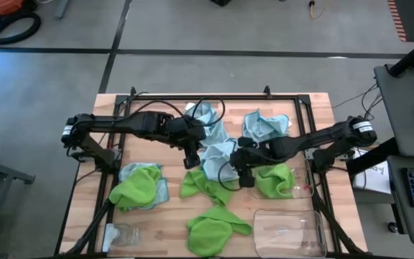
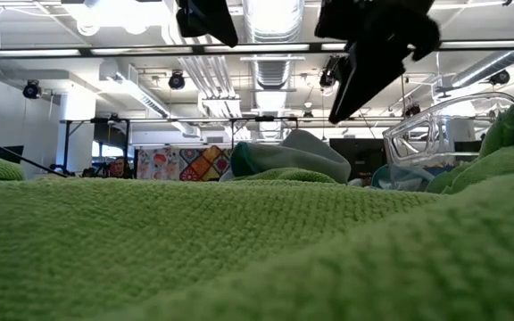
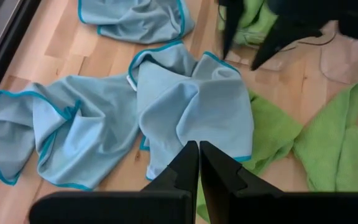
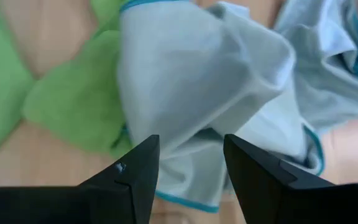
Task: Sort microfiber towel by color & place in baskets
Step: Put the blue microfiber cloth into the bottom transparent bin
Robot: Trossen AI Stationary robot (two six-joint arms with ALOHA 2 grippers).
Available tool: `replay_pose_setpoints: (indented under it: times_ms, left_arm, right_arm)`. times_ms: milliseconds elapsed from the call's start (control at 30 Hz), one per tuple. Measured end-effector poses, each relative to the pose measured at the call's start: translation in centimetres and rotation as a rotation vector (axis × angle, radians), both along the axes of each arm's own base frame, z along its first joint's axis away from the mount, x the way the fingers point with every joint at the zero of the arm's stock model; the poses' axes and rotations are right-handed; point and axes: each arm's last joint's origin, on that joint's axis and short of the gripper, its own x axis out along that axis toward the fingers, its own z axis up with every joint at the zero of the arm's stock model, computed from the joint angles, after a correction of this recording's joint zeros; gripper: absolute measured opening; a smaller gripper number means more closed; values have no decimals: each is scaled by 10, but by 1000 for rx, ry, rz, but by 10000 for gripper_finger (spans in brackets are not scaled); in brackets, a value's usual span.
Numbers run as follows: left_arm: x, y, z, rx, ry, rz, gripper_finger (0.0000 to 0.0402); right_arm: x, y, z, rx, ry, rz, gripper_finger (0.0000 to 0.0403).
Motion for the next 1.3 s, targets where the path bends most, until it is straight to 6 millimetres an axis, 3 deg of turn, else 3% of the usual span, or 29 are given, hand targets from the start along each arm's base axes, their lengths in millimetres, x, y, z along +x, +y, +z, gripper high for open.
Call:
replay_pose_setpoints:
  times_ms: [233, 433, 700, 933, 1100, 1300]
  left_arm:
    - [-1, -4, -1, 1, 9, -13, 0]
    - [-2, -10, -1, 1, 20, -32, 0]
    - [-3, -14, -2, 1, 29, -43, 0]
    - [-3, -14, -2, 2, 31, -45, 0]
    - [-3, -14, -2, 3, 32, -44, 0]
    - [-3, -14, -2, 3, 34, -43, 0]
  right_arm:
    - [11, -26, -4, 137, -29, 13, 196]
    - [20, -40, -19, 204, -2, 8, 205]
    - [29, -45, -36, 195, 26, 9, 206]
    - [31, -45, -39, 197, 24, 11, 204]
    - [30, -44, -36, 202, 17, 6, 165]
    - [29, -44, -33, 209, 10, -4, 68]
